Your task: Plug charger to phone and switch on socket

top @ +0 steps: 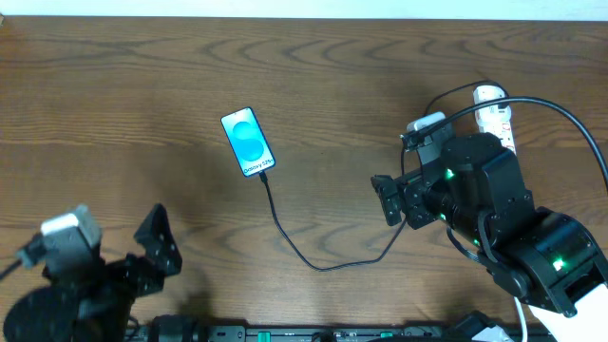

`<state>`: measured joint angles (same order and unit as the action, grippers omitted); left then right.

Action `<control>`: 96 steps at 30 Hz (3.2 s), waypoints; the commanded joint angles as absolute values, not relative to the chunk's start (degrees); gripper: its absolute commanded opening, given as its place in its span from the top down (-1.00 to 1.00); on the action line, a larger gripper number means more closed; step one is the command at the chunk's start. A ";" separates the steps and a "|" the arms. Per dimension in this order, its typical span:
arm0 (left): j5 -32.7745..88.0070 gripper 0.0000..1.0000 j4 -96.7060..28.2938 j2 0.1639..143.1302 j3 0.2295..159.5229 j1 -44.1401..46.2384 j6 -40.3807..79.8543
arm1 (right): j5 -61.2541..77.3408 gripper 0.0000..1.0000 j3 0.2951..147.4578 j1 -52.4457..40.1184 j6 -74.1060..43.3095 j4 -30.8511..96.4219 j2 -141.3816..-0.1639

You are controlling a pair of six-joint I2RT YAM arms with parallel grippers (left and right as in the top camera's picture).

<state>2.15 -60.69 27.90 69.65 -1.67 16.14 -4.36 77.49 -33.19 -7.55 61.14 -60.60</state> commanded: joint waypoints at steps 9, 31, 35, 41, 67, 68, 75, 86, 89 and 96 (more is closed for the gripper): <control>-0.84 -0.96 -51.05 20.99 56.55 -1.98 14.81 | -4.78 -0.99 77.71 -33.63 -7.01 61.34 -60.88; 0.34 -0.96 -3.66 1.08 10.76 -2.00 23.09 | -4.78 -0.99 77.71 -33.63 -7.01 61.34 -61.04; 0.36 -0.96 -3.31 0.08 7.81 -2.72 23.29 | -4.80 -0.99 77.71 -33.63 -7.01 61.34 -61.04; 0.38 -0.96 -3.31 0.08 3.51 -2.72 23.31 | -4.80 -0.99 77.73 -33.63 -7.01 61.34 -61.04; 0.38 -0.96 -3.99 0.27 0.23 -2.72 23.18 | -4.78 -0.99 77.71 -33.63 -7.01 61.34 -61.04; 0.38 -0.96 -3.99 0.27 0.23 -2.72 23.18 | -4.78 -0.99 77.73 -33.63 -7.01 61.34 -61.04; 0.38 -0.96 -3.99 0.27 0.23 -2.72 23.18 | -4.78 -0.98 77.73 -33.63 -7.01 61.34 -61.04; 0.38 -0.96 -3.99 0.27 0.23 -2.72 23.18 | -7.31 -0.98 77.71 -33.63 -4.19 63.92 -61.06; 0.38 -0.96 -3.99 0.27 0.23 -2.72 23.18 | -7.33 -0.98 77.71 -33.63 -4.19 63.96 -61.04; 0.38 -0.96 -3.99 0.30 0.23 -2.72 23.18 | -8.23 -0.98 74.54 -31.64 -4.14 62.59 -54.65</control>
